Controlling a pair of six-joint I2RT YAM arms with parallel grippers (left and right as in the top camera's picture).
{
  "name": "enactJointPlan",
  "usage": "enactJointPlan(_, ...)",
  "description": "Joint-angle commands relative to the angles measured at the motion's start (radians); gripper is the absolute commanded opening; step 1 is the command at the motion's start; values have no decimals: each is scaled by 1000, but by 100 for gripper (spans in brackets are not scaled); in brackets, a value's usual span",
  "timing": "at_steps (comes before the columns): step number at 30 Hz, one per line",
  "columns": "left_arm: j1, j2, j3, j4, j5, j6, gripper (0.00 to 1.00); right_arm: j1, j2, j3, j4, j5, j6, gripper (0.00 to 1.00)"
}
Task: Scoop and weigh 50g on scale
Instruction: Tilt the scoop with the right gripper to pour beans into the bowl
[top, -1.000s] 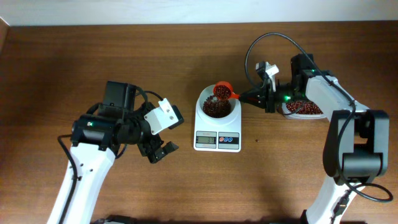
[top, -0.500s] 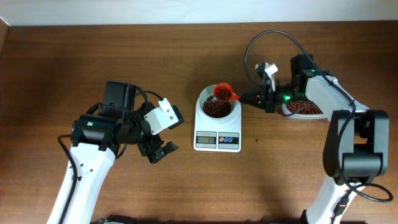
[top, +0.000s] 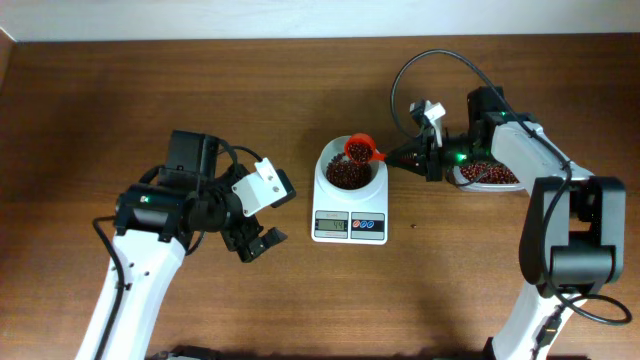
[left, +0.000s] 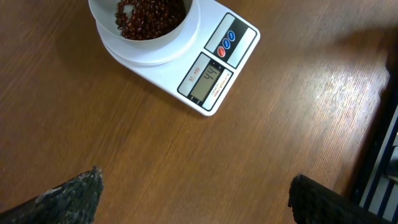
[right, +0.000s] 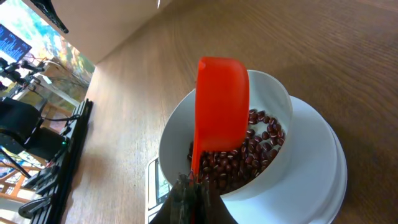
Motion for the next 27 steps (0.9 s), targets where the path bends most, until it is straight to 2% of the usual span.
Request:
enactJointPlan(1,-3,-3,-8,0,3,-12,99,10,-29,5,-5,-144,40,4)
enactJointPlan(2,-3,-3,-8,0,3,-12,99,10,-29,5,-5,-196,44,4)
enactJointPlan(5,-3,-2,-8,0,3,-12,99,24,-30,5,-2,71,62,4)
enactJointPlan(6,-3,-3,-8,0,3,-12,99,26,-31,5,-1,98,84,4)
enactJointPlan(13,-3,-3,-8,0,3,-12,99,26,-31,5,-3,28,87,4)
enactJointPlan(16,-3,-2,-8,0,3,-12,99,10,-50,10,-1,-209,85,4)
enactJointPlan(17,-3,-2,-8,0,3,-12,99,11,-50,9,12,-135,79,4)
enactJointPlan(19,-3,-2,-8,0,3,-12,99,42,-56,10,-9,151,116,4)
enactJointPlan(27,-3,-3,-8,0,3,-12,99,48,-60,10,14,66,116,4)
